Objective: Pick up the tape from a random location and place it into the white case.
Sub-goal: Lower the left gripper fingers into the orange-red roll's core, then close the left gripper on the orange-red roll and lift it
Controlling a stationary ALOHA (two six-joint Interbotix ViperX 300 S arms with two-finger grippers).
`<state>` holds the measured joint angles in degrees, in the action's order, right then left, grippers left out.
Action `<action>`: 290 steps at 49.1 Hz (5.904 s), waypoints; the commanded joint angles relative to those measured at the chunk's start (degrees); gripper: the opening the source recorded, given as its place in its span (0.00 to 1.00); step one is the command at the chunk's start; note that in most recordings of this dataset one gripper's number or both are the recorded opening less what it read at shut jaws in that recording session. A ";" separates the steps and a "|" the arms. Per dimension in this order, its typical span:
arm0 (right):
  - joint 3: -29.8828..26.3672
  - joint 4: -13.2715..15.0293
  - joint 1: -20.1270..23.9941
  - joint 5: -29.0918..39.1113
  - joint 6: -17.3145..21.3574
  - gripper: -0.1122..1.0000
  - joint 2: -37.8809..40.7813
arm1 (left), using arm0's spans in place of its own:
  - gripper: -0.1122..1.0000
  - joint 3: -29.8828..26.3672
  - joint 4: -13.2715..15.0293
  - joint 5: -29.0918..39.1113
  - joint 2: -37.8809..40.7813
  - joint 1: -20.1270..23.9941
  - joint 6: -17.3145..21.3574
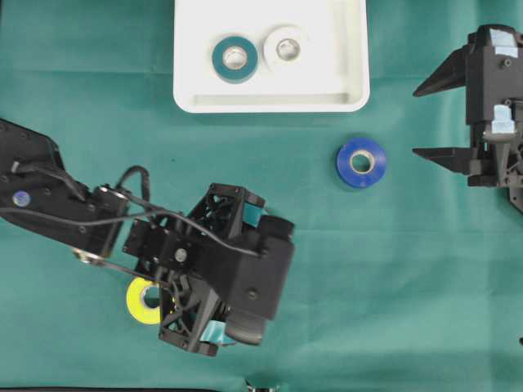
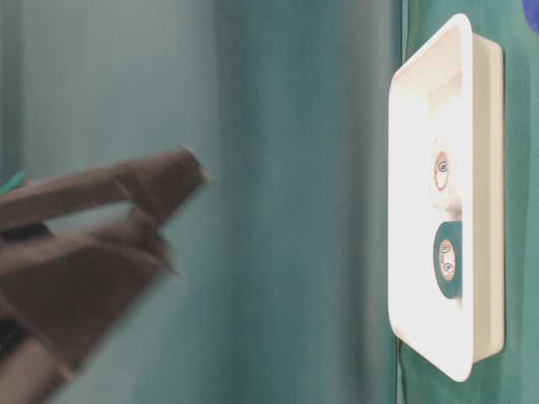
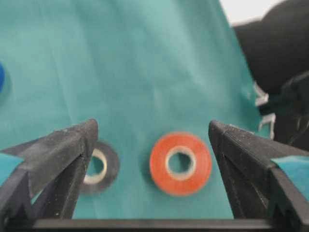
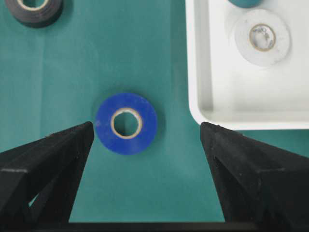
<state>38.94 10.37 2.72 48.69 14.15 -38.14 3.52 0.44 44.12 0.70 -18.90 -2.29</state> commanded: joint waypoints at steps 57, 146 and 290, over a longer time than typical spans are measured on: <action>-0.88 0.09 0.09 -0.18 0.26 0.90 -0.18 | 0.99 -4.48 0.09 8.61 3.60 -1.05 0.44; 0.53 0.97 0.09 -0.09 -0.09 0.90 1.58 | 0.99 8.96 -0.09 -14.59 19.60 -0.53 0.88; 0.18 1.14 0.09 0.00 0.35 0.90 1.49 | 0.31 -5.71 -0.09 13.18 0.79 -3.52 3.25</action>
<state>40.08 11.51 2.81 48.87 14.41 -36.39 0.09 0.35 56.87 4.83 -21.97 1.05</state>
